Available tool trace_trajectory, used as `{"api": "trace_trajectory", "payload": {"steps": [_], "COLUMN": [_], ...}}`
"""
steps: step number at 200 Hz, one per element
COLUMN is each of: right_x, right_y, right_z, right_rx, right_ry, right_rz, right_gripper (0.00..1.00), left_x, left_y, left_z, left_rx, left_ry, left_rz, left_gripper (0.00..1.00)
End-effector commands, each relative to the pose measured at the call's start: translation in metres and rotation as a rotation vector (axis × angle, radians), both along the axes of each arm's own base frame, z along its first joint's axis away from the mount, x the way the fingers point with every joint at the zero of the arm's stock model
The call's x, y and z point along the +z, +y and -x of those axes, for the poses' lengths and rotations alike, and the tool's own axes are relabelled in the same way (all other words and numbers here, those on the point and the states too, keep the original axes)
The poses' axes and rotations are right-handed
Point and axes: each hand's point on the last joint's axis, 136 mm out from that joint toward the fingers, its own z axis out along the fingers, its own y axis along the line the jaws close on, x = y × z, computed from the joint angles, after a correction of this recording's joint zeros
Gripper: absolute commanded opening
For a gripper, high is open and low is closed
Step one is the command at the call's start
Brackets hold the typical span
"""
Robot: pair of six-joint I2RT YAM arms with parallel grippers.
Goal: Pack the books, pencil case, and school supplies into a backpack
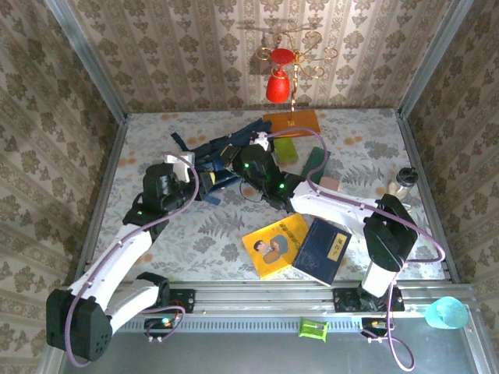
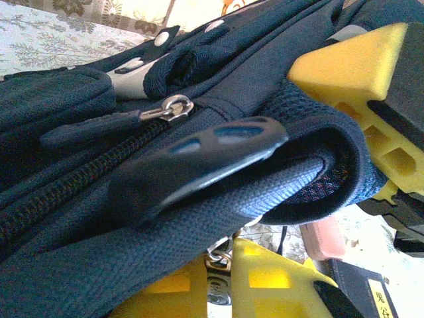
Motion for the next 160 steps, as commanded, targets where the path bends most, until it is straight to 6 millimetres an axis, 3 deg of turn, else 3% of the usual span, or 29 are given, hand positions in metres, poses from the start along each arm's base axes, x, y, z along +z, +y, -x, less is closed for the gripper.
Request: {"api": "trace_trajectory", "payload": {"steps": [1,56,82,126,160], "right_x": [0.059,0.061,0.063,0.060,0.055], "right_y": [-0.014,-0.011,-0.009,-0.021,-0.012], "right_z": [-0.015,-0.015,-0.014,-0.020,-0.018], "right_rx": [-0.078,-0.059,-0.052,-0.087,-0.033], "right_ry": [-0.129,-0.131,-0.135,-0.151,-0.152], "right_rz": [-0.081,-0.097,-0.096,-0.047,-0.012], "right_gripper": [0.03,0.03,0.03,0.02,0.02], "left_x": [-0.011,-0.023,-0.021,-0.022,-0.014], "left_y": [0.009,0.019,0.019,0.020,0.018], "left_z": [0.003,0.000,-0.001,0.009,0.013], "left_rx": [0.017,0.059,0.053,0.030,-0.008], "left_ry": [0.013,0.029,0.019,0.002,-0.030], "left_rz": [-0.035,-0.090,-0.095,-0.106,-0.044], "left_gripper": [0.00,0.00,0.00,0.00,0.00]}}
